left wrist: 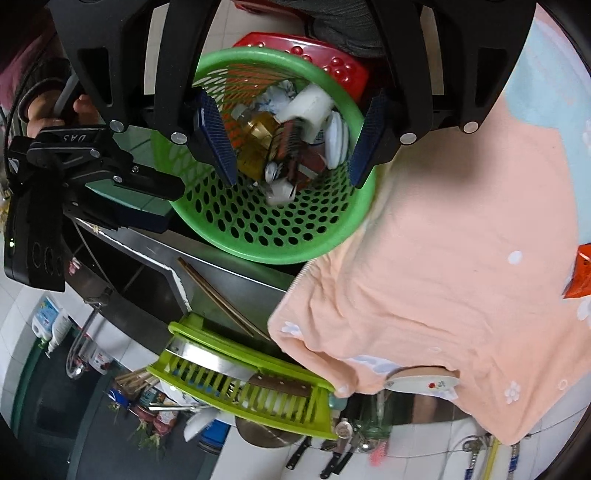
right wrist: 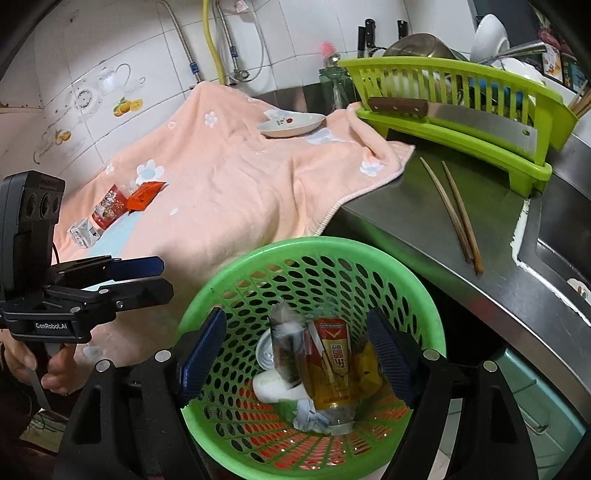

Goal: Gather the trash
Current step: 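Drop the can into the green basket with the right gripper while the left gripper drops the black box there, then reach the left gripper to the white milk carton and grasp it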

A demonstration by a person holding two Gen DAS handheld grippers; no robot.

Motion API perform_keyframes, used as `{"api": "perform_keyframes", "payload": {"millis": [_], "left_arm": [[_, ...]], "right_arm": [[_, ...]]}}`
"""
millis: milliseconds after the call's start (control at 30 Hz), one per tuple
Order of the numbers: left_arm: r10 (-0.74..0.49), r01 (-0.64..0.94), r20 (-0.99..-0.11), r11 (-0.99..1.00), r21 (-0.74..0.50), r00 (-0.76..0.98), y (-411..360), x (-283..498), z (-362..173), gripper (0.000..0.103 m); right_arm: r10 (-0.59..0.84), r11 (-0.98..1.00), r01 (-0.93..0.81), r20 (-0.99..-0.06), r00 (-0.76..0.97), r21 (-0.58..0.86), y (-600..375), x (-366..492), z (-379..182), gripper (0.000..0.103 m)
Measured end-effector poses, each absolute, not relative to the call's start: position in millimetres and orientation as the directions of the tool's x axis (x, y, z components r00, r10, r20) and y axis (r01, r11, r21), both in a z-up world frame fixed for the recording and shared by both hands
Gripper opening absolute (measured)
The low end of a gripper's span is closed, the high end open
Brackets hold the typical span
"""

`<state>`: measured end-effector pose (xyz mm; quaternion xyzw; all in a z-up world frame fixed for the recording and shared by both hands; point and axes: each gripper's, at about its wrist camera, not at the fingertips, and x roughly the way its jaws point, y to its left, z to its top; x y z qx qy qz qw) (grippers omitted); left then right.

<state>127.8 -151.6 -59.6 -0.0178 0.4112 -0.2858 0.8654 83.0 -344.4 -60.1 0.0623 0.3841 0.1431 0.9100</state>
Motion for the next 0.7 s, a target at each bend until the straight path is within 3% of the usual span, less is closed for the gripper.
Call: {"api": "perform_keyframes", "payload": {"millis": [700], "left_arm": [[-0.261,0.157,-0.677,0.964,-0.212,0.688,-4.7,134.5,-21.1,0.063]], "right_arm": [[0.424,0.890,-0.416,-0.678,0.601,0.188,-248.2,120.5,-44.8,0.077]]}}
